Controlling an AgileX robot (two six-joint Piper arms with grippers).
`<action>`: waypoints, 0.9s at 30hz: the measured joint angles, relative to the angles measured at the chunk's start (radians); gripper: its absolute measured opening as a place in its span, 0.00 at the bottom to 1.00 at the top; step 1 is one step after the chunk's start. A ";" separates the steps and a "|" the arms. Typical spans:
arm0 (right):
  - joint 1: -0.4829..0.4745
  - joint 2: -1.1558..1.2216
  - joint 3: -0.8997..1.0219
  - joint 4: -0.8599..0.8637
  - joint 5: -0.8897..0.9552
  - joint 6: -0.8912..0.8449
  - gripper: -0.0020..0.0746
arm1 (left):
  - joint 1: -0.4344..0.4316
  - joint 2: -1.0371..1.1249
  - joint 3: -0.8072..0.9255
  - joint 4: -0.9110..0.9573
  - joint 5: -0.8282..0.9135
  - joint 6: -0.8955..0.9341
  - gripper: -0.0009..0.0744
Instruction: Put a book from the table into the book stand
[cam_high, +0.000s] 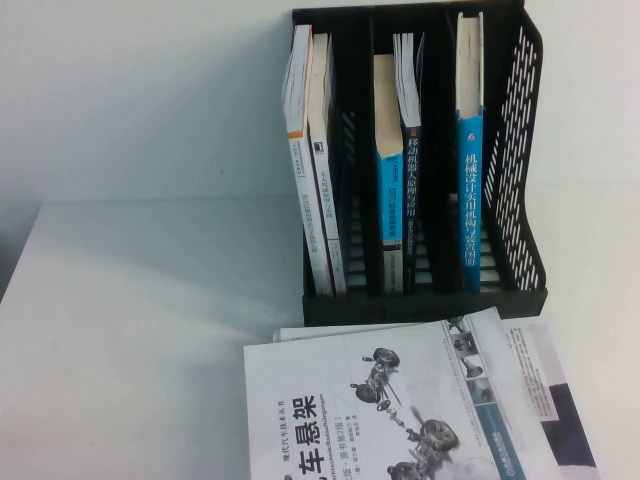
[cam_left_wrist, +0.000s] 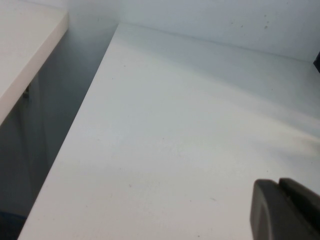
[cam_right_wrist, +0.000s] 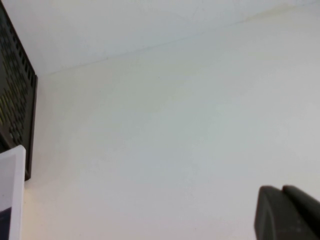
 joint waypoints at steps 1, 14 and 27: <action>0.000 0.000 0.000 0.000 0.000 0.000 0.02 | 0.000 0.000 0.000 0.000 0.000 0.000 0.01; 0.000 0.000 0.007 0.000 -0.344 0.000 0.02 | 0.000 0.000 0.010 -0.198 -0.230 -0.099 0.01; 0.000 0.000 0.007 -0.035 -0.530 0.019 0.02 | 0.000 0.000 0.010 -0.388 -0.346 -0.159 0.01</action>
